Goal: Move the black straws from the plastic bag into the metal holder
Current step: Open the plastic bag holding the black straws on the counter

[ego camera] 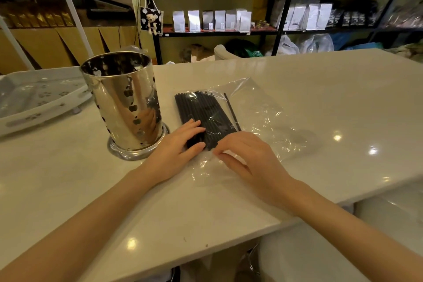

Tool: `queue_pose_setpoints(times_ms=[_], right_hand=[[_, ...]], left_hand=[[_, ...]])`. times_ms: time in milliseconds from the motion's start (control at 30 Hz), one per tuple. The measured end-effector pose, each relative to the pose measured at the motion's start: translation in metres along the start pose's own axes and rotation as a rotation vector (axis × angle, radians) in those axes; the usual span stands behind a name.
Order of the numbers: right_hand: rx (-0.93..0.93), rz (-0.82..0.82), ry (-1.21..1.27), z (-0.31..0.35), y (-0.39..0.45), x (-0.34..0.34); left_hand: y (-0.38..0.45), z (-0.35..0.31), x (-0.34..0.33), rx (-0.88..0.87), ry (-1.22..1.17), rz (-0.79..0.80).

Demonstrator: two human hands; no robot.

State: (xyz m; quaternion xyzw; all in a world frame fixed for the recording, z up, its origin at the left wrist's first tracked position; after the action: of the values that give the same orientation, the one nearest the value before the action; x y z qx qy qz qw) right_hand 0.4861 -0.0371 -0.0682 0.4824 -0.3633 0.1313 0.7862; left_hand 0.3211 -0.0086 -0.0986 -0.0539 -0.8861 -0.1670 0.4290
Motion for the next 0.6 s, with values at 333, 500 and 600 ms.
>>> queue_pose_setpoints(times_ms=[333,500,600], right_hand=[[0.175,-0.024,-0.142,0.024,-0.032,0.024],[0.228,-0.006,-0.244,0.039,-0.051,0.024],[0.204,-0.006,-0.246,0.040,-0.057,0.021]], left_hand=[[0.000,0.000,-0.001,0.003,0.054,0.004],[-0.001,-0.010,-0.001,-0.054,0.130,-0.071],[0.000,-0.041,-0.012,-0.237,0.145,0.012]])
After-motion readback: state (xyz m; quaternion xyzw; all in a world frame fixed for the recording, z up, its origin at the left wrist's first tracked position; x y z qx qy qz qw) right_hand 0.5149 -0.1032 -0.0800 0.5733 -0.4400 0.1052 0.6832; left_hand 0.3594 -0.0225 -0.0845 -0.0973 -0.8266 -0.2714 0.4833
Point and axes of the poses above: each hand's wrist, its own y-axis towards the middle knuckle, its own x-axis out of the back of the hand, z = x × y, the point moved 4 cm from there along y, towards the middle knuckle, and after that the axes turned 1 degree about x, right-handed, at the moved point
